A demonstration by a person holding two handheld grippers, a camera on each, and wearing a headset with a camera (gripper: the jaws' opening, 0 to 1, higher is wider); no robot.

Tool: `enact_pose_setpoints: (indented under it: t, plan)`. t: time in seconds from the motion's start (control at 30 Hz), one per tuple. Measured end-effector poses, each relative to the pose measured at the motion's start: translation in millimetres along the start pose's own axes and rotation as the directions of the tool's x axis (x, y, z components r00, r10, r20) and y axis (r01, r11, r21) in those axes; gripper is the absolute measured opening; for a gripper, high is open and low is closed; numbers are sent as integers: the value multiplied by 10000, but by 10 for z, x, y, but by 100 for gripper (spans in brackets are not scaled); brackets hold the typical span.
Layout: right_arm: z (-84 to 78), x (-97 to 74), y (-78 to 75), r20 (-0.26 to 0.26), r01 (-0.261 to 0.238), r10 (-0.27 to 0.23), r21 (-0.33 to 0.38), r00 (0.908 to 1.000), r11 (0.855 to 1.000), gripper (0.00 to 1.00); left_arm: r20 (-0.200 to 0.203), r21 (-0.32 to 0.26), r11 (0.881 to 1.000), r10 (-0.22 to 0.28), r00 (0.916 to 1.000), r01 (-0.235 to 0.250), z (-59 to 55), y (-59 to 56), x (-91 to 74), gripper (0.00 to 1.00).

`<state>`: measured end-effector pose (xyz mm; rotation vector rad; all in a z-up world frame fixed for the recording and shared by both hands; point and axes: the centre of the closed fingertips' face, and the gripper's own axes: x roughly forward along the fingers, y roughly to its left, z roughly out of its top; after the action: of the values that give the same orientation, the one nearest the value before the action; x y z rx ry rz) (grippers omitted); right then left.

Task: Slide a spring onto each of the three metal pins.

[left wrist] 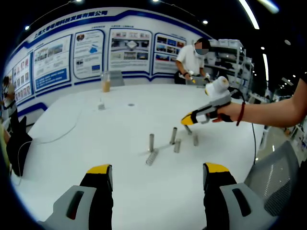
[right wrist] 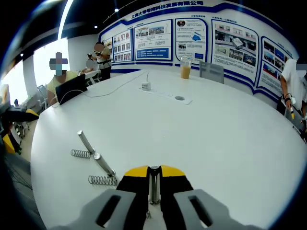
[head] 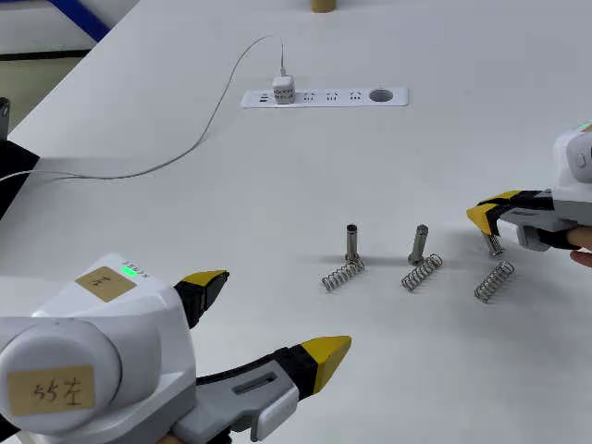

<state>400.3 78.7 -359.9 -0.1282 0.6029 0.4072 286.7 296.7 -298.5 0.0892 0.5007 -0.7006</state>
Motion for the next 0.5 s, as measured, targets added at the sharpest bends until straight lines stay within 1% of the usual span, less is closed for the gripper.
enact_pose_setpoints:
  t: [0.13,0.3,0.5]
  plan:
    - [5,-73,9,12,102,-102,47,9999,9999,8,37,112,9999,-28,10000,27,14,-12,-6,78]
    - [-18,-166,1,-1,261,-261,155,9997,9995,8,144,115,9999,-84,9999,82,40,-32,-10,78]
    - [-66,-220,3,-47,384,-383,228,9993,9990,8,198,169,9998,-142,9997,139,53,-61,-14,77]
